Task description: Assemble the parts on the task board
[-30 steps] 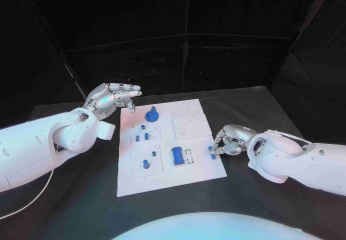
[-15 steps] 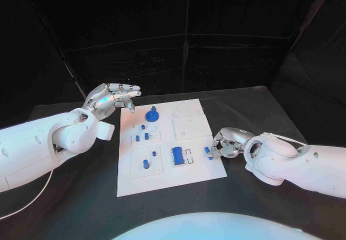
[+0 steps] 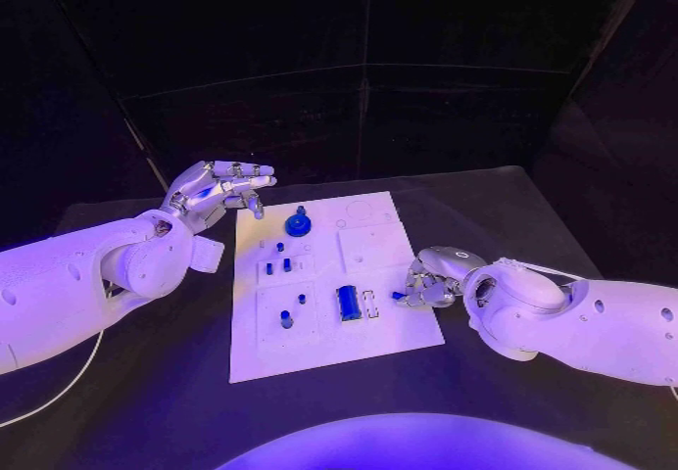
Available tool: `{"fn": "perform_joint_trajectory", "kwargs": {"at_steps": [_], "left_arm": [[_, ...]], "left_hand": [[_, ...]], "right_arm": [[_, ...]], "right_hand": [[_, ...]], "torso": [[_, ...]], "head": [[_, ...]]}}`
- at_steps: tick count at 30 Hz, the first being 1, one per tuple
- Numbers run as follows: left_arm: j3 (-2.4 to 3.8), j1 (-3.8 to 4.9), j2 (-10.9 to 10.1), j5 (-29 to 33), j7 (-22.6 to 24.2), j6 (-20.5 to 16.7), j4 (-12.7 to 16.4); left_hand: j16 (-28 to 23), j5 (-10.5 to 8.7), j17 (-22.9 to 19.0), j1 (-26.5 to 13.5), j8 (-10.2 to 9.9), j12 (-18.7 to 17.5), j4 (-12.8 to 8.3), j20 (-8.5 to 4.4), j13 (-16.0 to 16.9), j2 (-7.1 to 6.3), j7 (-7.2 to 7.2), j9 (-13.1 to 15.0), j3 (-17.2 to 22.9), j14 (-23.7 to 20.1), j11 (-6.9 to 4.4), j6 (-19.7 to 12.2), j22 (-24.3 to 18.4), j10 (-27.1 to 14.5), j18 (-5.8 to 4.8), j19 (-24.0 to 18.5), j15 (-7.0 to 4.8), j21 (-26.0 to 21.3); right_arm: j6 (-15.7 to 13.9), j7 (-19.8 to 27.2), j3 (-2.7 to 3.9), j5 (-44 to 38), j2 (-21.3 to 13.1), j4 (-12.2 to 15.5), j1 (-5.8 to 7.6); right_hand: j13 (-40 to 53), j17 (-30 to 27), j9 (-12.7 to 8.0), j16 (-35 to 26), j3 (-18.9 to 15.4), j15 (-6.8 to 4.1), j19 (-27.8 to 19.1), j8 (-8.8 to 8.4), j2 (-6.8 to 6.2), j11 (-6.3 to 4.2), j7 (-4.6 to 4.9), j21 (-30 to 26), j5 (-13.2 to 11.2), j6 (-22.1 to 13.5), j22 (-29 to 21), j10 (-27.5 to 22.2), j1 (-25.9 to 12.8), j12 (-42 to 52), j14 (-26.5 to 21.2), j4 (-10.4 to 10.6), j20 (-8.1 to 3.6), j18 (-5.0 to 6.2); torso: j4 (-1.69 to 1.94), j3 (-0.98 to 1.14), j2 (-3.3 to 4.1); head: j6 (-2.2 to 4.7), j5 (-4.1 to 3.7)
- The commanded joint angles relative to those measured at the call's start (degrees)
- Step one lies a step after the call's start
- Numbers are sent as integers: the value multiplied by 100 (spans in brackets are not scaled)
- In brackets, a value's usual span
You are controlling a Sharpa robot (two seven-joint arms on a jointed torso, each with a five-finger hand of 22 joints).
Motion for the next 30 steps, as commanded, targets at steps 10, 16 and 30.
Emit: {"fn": "perform_joint_trajectory", "kwargs": {"at_steps": [10,16,30], "left_arm": [[1,9,-21,5,37,75,23],[1,9,-31,5,36,71,22],[1,8,-21,5,40,69,12]], "left_hand": [[33,25,-8,-21,28,34,14,-12,8,-20,-22,-2,-35,-52,15,-22,-10,-36,85,38,-1,-34],[33,25,-8,-21,28,34,14,-12,8,-20,-22,-2,-35,-52,15,-22,-10,-36,85,38,-1,-34],[33,25,-8,-21,28,34,14,-12,8,-20,-22,-2,-35,-52,15,-22,-10,-36,85,38,-1,-34]], "right_arm": [[858,-661,-59,-850,90,-51,-92],[1059,-790,-59,-1059,106,-36,-96],[644,-775,-57,-590,58,62,-98]], "right_hand": [[-8,248,-32,-119,14,-29,-51,-61,-31,-20,10,-105,-9,-59,-117,-73,257,-152,342,-223,-27,14],[-42,222,-38,-149,237,-39,-60,-85,75,-29,7,-141,-207,-47,-150,-113,653,-208,337,-492,-32,20],[31,416,-72,-30,1966,-87,51,-155,219,-109,-47,-21,-311,165,49,-23,551,-150,388,-944,-81,-20]], "torso": [[11,-3,4],[0,-2,1],[5,0,-10]], "head": [[-32,7],[-42,24],[-50,7]]}}
